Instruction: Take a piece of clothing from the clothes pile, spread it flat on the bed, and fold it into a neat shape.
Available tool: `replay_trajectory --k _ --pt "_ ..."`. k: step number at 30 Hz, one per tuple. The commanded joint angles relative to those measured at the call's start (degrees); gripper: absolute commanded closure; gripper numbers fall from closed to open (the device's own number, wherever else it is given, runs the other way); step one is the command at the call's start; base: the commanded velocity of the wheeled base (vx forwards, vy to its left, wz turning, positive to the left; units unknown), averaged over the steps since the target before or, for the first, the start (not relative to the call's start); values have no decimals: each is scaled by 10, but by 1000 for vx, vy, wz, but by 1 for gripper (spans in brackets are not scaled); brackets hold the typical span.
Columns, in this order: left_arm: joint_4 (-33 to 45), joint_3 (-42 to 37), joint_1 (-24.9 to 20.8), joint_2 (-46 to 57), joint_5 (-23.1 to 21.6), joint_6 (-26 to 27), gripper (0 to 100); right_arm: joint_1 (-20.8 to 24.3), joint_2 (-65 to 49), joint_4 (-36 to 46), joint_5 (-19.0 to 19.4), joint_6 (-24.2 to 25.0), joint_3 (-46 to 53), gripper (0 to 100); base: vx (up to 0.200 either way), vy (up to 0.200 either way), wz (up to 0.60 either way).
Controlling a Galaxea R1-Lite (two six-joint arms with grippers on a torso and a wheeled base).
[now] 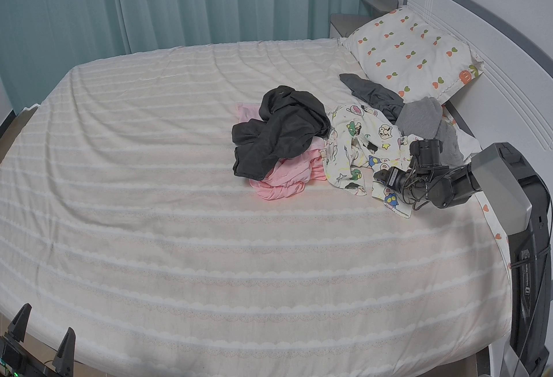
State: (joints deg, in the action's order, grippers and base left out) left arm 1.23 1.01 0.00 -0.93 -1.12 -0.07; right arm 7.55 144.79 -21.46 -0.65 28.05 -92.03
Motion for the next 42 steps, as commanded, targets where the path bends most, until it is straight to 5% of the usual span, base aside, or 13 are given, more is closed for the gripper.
replay_trajectory --k 1,11,18,29,31,37,42 --pt "0 -7 0 3 0 0 0 4 24 15 -9 -2 -37 100 0 0 0" --pt "0 -7 0 3 0 0 0 7 4 0 -5 7 10 100 0 0 0" --pt "0 -7 0 3 0 0 0 21 -95 -93 19 31 149 100 0 0 0" --pt "0 -7 0 3 0 0 0 28 -333 -219 110 31 424 100 0 0 0" --pt "0 -7 0 3 0 0 0 45 -443 -262 150 31 512 100 0 0 0" --pt "0 -7 0 3 0 0 0 85 -568 -250 166 28 530 100 0 0 0" --pt "0 -7 0 3 0 0 0 147 -666 -137 167 23 471 100 0 0 0"
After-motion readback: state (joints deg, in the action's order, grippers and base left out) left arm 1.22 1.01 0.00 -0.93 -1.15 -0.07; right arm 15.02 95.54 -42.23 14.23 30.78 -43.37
